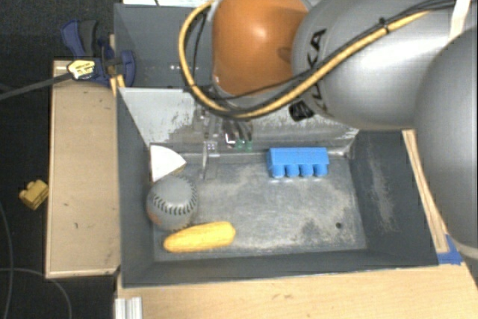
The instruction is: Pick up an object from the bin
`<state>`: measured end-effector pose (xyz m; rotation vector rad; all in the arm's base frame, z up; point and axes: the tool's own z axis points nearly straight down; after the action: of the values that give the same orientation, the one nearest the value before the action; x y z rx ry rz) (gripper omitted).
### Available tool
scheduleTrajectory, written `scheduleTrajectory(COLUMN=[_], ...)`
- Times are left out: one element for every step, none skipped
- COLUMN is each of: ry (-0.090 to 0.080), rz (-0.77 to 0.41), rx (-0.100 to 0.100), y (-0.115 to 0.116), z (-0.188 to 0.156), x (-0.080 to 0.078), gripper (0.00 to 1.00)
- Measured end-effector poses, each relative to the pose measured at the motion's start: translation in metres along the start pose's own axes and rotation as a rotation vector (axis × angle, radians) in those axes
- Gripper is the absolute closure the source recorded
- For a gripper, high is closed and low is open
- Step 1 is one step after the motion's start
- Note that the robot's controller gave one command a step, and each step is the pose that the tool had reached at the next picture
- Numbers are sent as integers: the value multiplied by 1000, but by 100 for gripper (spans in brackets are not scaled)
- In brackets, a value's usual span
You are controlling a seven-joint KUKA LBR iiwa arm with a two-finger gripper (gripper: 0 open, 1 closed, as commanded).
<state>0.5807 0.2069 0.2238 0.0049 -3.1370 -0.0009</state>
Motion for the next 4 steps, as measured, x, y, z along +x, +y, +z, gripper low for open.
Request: scheduleTrajectory(ry=[-8, -8, -8, -14], rz=[7, 9, 9, -68], rx=[-2, -2, -1, -3], y=[-1, -1, -1, -13], z=[-5, -5, -5, 15], x=[-2, -2, -2, 4], gripper=[100, 0, 0, 0])
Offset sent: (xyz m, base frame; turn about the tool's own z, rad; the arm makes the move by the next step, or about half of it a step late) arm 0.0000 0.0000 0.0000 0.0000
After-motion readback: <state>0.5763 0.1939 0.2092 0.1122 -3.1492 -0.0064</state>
